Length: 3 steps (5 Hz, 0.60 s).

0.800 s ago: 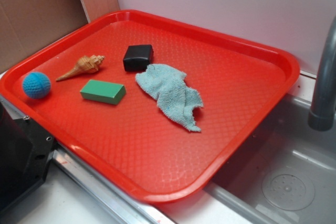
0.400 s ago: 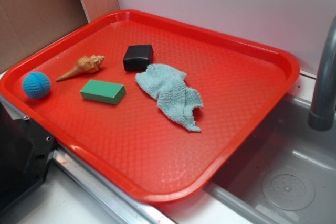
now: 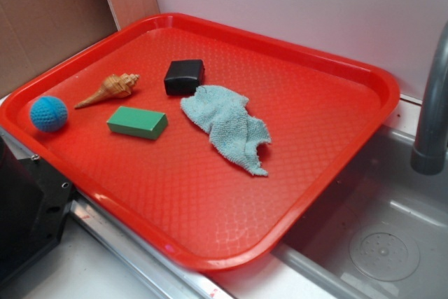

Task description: Grab the blue cloth.

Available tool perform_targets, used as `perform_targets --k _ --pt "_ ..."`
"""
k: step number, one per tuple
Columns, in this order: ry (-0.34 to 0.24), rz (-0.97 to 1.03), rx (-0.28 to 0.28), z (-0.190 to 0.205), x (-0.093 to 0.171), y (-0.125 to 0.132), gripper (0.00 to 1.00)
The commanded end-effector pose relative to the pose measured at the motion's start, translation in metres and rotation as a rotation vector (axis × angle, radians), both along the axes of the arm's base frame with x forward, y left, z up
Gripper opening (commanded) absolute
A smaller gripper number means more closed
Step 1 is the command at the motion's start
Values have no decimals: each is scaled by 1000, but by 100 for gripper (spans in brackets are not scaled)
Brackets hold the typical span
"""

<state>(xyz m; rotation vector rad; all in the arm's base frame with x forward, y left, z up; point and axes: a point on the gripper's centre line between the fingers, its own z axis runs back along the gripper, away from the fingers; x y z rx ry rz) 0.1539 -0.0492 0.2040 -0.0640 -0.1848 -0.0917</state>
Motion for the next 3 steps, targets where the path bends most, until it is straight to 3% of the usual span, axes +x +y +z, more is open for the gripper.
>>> perform_targets --k 1,2,3 --pt "-83 -92 -59 -50 54 -38 100" --pt "-75 -66 -24 -83 77 -46 100" --pt "-18 -73 -12 -119 91 -45 100"
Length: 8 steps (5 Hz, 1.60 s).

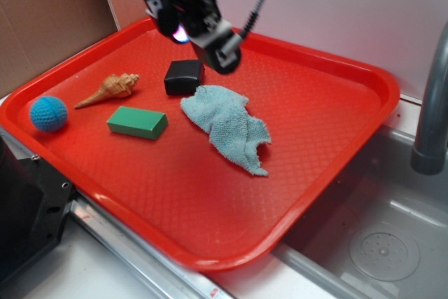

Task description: Grab the blue cloth.

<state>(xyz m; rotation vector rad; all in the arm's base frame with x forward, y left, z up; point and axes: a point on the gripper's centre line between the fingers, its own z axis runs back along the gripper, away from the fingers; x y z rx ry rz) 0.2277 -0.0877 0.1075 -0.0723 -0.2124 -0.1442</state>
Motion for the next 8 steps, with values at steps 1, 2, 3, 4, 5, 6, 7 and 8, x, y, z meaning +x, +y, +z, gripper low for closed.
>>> perform_targets --k 1,2,3,4,5,6,7,8 --pt "70 -11 28 -52 23 2 100" --pt "135 -4 12 -72 26 5 100" --pt "179 0 29 -83 24 7 100" --pt "190 -1 14 -85 22 6 0" --pt "195 7 17 -81 20 6 0" --pt "203 42 27 -76 21 8 0" --pt "221 99 76 -59 23 7 0" --pt "183 167 68 -27 28 7 0"
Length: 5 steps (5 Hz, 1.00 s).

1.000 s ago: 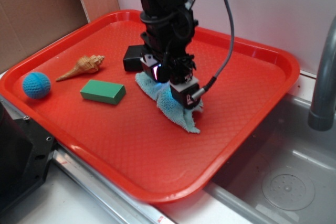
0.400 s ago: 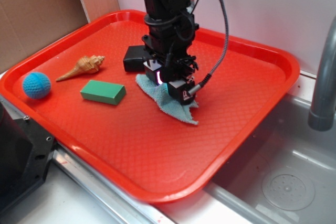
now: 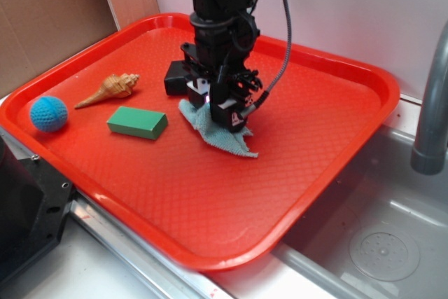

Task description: Grab the blue cloth.

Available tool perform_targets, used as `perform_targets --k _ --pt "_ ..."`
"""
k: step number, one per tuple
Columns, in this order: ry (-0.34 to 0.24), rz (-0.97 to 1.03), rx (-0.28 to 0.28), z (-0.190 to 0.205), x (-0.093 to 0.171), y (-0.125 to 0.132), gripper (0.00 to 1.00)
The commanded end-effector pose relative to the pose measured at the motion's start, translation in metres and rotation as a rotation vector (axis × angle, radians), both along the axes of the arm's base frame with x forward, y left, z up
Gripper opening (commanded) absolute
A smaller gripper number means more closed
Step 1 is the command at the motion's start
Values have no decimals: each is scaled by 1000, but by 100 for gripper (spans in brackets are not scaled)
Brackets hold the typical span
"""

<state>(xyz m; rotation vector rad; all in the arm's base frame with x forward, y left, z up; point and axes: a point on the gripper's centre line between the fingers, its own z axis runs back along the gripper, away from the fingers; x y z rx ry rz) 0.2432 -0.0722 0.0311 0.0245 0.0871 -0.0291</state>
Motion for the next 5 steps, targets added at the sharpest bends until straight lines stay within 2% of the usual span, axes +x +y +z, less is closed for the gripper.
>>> perform_targets --k 1,3,5 --pt "-143 129 -23 85 13 -6 0" --pt "-233 279 -52 158 -11 12 0" --pt "-256 314 -82 166 -28 24 0"
